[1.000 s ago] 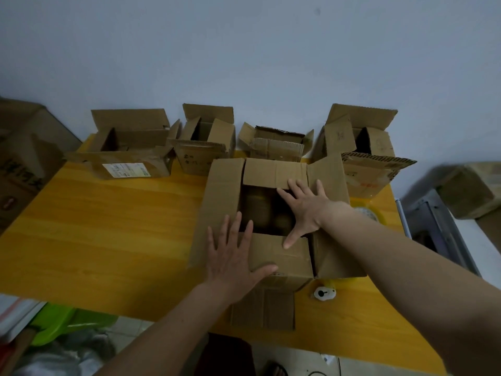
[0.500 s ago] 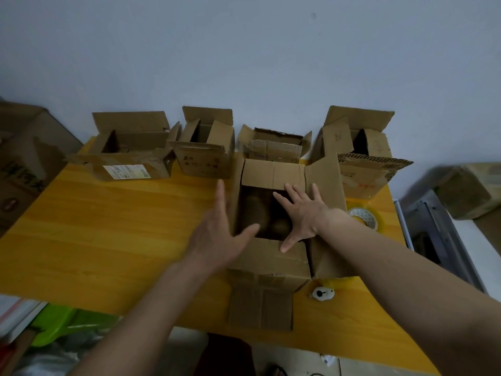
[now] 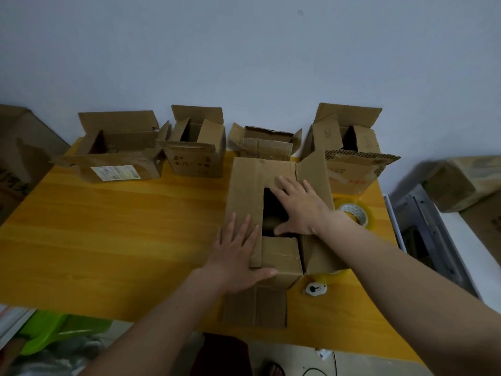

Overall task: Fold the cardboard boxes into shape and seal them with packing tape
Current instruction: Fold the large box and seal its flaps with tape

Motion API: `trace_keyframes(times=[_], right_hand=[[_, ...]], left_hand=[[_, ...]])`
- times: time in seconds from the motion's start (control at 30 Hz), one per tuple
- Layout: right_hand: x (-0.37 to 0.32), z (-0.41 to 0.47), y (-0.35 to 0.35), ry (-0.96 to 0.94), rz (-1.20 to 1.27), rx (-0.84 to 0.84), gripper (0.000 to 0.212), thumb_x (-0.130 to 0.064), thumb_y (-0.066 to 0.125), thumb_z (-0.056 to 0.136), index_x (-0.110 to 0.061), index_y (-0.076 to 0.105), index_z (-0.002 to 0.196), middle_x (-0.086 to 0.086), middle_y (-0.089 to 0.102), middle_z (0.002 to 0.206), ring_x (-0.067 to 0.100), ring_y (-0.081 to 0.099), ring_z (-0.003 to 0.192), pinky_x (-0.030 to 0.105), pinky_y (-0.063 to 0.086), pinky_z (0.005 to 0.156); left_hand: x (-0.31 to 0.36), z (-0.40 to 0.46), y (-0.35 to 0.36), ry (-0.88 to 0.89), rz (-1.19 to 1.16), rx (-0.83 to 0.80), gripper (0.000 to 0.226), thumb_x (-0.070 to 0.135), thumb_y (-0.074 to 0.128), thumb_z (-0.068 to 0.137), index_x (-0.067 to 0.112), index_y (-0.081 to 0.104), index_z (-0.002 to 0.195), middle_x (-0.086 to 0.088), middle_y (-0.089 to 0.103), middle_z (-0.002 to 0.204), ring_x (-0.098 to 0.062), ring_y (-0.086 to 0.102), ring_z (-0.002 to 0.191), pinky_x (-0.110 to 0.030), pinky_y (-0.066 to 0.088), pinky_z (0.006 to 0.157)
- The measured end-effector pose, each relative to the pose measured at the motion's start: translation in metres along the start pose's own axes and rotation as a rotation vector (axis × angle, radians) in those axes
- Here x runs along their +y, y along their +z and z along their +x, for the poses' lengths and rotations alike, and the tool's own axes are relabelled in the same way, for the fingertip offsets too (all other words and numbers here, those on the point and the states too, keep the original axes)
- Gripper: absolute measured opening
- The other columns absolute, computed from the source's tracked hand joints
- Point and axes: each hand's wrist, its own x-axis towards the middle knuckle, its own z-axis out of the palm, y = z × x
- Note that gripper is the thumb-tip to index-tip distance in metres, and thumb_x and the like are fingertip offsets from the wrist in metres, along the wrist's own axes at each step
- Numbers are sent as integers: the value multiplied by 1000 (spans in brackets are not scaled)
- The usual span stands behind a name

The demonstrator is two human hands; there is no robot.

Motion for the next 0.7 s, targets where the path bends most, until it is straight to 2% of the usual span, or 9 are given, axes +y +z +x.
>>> trace_keyframes(times=[0.07,0.13,0.2,0.3,0.37,0.43,0.53,0.6,0.7], right_hand=[[3,-8,-7,58,297,350,85,-41,67,84,-21,19,151,4,12,160,22,7,147,43,13,120],[14,-17,-13,247,622,660,63,-28,59,92,-19,30,147,2,28,154,19,22,144,34,19,116],[27,-25,-10,457,946,732,47,-26,44,100,-14,36,144,4,39,148,19,33,138,26,25,108],[29,-33,9,578,1314,486,45,-34,30,104,-13,40,142,8,45,144,25,41,132,38,30,112],[15,-36,25,585,1352,252,49,-40,33,102,-19,32,147,6,38,150,26,37,135,46,30,113],[-5,-38,36,556,1355,100,61,-42,44,99,-22,20,151,4,35,151,26,37,136,42,31,112],[-29,-37,49,521,1260,49,80,-34,60,92,-20,8,151,6,43,145,25,44,129,38,38,106],[-35,-34,54,520,1183,40,87,-30,64,89,-23,2,151,7,42,145,27,43,130,46,38,107],[-35,-28,56,495,1093,-10,94,-29,64,89,-25,-5,152,9,37,148,28,39,133,44,36,108]], left_hand=[[-1,1,2,2,12,3,106,93,5,65,29,-32,141,0,-43,147,-27,-47,130,-56,-8,116],[-1,1,2,0,3,7,105,93,6,65,30,-32,140,1,-44,147,-26,-47,130,-55,-9,116],[0,0,2,0,-4,10,104,92,8,66,30,-31,140,2,-44,147,-26,-47,130,-54,-9,116],[0,-1,2,-3,-21,21,104,91,13,68,31,-29,142,2,-43,147,-25,-47,130,-53,-9,116],[1,-2,2,-7,-23,36,105,91,14,69,30,-28,143,1,-43,148,-25,-46,131,-53,-8,117],[2,-2,3,-24,-29,42,106,92,15,69,30,-27,145,-1,-44,147,-24,-46,131,-52,-7,117],[7,-5,6,-88,-56,58,110,91,21,69,28,-26,146,-4,-46,145,-24,-46,131,-51,-11,114],[12,-9,8,-127,-72,84,110,90,25,70,28,-25,146,-6,-47,145,-25,-46,131,-48,-15,111],[18,-19,11,-163,-108,122,109,88,27,72,27,-22,148,-10,-43,147,-27,-42,133,-47,-14,112]])
